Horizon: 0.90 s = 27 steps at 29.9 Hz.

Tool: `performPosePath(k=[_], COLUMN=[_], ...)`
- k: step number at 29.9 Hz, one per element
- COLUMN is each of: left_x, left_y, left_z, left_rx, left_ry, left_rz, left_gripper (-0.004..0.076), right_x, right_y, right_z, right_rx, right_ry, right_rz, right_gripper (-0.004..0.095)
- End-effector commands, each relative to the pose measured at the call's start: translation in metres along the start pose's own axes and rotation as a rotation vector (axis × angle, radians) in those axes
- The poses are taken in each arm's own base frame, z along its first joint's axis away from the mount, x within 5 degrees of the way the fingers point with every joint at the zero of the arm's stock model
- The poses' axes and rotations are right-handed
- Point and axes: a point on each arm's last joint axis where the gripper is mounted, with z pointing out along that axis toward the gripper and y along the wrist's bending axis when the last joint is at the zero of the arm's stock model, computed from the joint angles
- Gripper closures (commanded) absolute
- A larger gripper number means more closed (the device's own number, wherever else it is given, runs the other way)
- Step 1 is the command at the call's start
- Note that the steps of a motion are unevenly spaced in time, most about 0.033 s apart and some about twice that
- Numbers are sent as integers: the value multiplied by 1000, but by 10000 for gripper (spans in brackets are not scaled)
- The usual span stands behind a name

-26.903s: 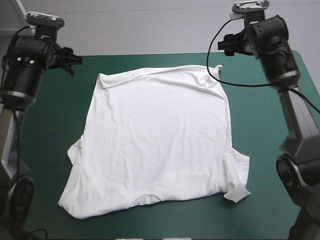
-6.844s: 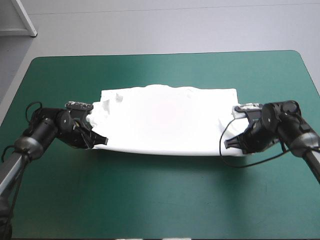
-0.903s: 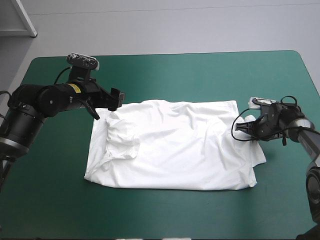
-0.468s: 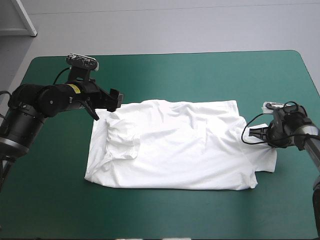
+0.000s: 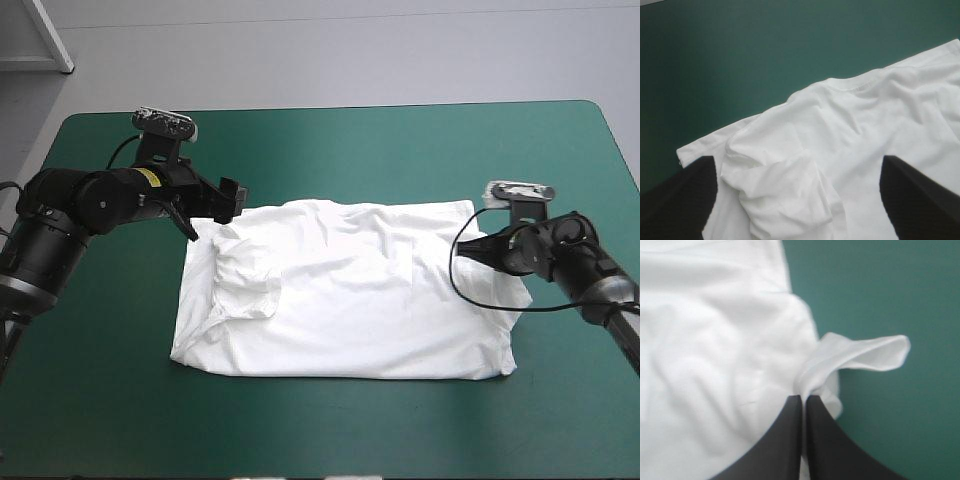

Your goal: Fold the cloth

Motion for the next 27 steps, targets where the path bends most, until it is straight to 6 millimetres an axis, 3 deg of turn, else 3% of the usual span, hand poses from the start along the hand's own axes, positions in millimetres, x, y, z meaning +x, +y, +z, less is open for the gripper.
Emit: performPosePath(k=[1, 8, 19, 21, 22, 27], left_x=[-14, -14, -13, -13, -13, -12], left_y=[-3, -3, -3, -3, -3, -3], left_z=[-22, -22, -20, -20, -20, -20], left_rx=[2, 0, 1, 1, 1, 2], left_ry=[-126, -126, -112, -112, -112, -108], left_rz=[-6, -5, -5, -5, -5, -5], left_gripper=[86, 86, 87, 87, 87, 87], right_x=[-7, 5, 16, 17, 17, 10], right_y=[32, 65, 77, 77, 77, 74], right_z=[-14, 4, 8, 8, 8, -10], right_rx=[-91, -136, -210, -210, -209, -197], right_ry=[-94, -22, 57, 65, 65, 80], right_rz=[-106, -205, -323, -333, -338, -328], right_gripper=[926, 926, 912, 820, 729, 173])
